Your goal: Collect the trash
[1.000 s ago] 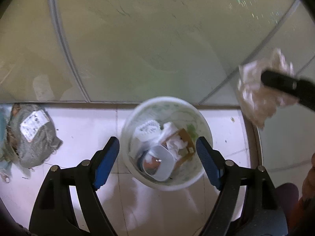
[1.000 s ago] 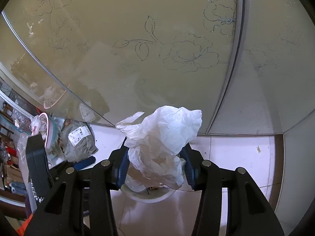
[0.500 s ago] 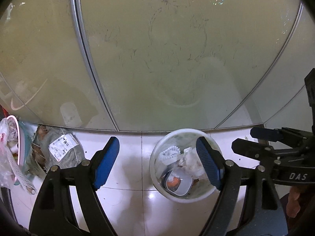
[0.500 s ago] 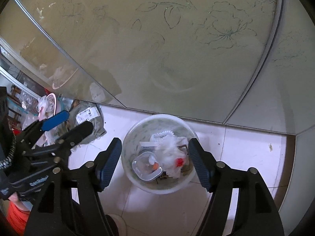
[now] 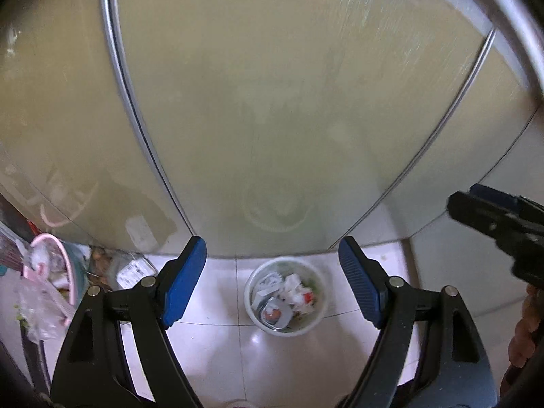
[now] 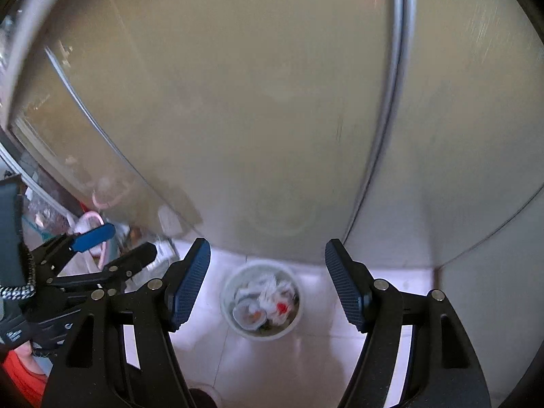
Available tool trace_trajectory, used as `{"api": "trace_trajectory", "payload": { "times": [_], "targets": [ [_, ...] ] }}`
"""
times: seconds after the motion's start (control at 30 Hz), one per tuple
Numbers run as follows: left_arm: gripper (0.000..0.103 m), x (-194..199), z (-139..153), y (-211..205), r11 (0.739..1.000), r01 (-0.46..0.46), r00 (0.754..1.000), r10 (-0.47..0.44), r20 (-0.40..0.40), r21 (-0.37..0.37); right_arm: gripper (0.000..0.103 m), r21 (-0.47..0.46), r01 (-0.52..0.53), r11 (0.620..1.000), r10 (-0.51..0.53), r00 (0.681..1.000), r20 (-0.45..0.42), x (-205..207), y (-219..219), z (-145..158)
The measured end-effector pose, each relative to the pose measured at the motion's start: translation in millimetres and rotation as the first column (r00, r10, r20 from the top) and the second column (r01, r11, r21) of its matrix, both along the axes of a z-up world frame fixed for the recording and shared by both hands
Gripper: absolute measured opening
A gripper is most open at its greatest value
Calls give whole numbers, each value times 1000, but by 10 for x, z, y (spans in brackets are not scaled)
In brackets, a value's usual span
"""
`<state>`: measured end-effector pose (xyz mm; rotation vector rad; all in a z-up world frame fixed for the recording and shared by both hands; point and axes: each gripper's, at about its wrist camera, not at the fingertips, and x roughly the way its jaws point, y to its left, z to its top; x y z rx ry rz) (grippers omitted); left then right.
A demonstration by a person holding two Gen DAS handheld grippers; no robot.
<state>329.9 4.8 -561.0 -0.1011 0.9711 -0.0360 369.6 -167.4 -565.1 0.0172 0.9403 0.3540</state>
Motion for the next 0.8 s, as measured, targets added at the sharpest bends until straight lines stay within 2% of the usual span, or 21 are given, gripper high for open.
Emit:
{"api": "trace_trajectory", "payload": {
  "times": [0.1, 0.13, 0.23, 0.3, 0.47, 0.57, 0.67, 0.8],
  "targets": [
    [79, -70, 770, -41, 1000, -4, 1000, 4, 27, 3, 67, 18, 20, 1000, -20, 999, 34, -120, -68, 713],
    [79, -109, 1055, -54, 1000, -6, 999, 6, 42, 2, 67, 36, 26, 999, -27, 999, 42, -174, -100, 1067],
    [80, -241, 1868, -102, 1000, -9, 996, 8, 89, 10, 67, 69, 39, 997, -44, 996, 76, -306, -176, 1837],
    [80, -370, 2475, -134, 1000, 2, 992, -1, 126, -12, 67, 72, 44, 996, -52, 992, 113, -430, -228, 2436],
    [80, -767, 3580, -151, 1000, -24, 980, 27, 195, -17, 67, 68, 31, 997, -45, 974, 222, -809, -308, 3613],
    [80, -1062, 4119, -215, 999, -44, 964, 50, 261, -30, 67, 57, 3, 998, -19, 956, 291, -1087, -267, 4108],
    [81, -1341, 4548, -194, 998, -50, 940, 55, 336, -23, 67, 47, -11, 999, -8, 929, 369, -1437, -225, 4473],
    [84, -1771, 4955, -142, 999, -30, 915, 33, 401, -14, 68, 62, -4, 998, -24, 899, 436, -1824, -205, 4774]
  ]
}}
